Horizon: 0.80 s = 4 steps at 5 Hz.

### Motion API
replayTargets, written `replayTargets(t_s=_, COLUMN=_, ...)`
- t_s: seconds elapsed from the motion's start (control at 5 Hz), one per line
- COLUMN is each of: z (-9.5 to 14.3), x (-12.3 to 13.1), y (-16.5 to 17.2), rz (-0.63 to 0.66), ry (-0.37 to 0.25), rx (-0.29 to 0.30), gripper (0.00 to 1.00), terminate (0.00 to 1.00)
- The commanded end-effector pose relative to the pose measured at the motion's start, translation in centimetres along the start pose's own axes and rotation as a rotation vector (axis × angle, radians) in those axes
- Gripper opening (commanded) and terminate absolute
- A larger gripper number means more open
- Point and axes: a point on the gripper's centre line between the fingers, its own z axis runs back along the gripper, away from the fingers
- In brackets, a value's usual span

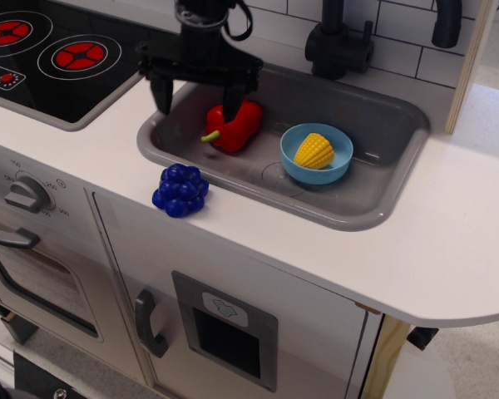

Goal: Take corn out of bowl sink

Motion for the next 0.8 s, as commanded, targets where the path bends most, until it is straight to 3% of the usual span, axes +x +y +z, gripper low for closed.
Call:
replayTargets(t_s=0.0, z=1.4, x=2.7, y=-4.1, rz=-0.197, ry=-0.052, rx=-0.102, gripper=1.0, terminate=0.0)
replayTargets(t_s=0.2, z=1.3, x=3.2, y=-5.9, rz=-0.278, ry=-0.028, rx=-0.128, gripper=1.0, terminate=0.0)
replayTargets(t_s=0.6, z=-0.5, x=3.3, y=-8.9, rz=-0.313, ry=0.012, rx=-0.12, gripper=1.0, terminate=0.0)
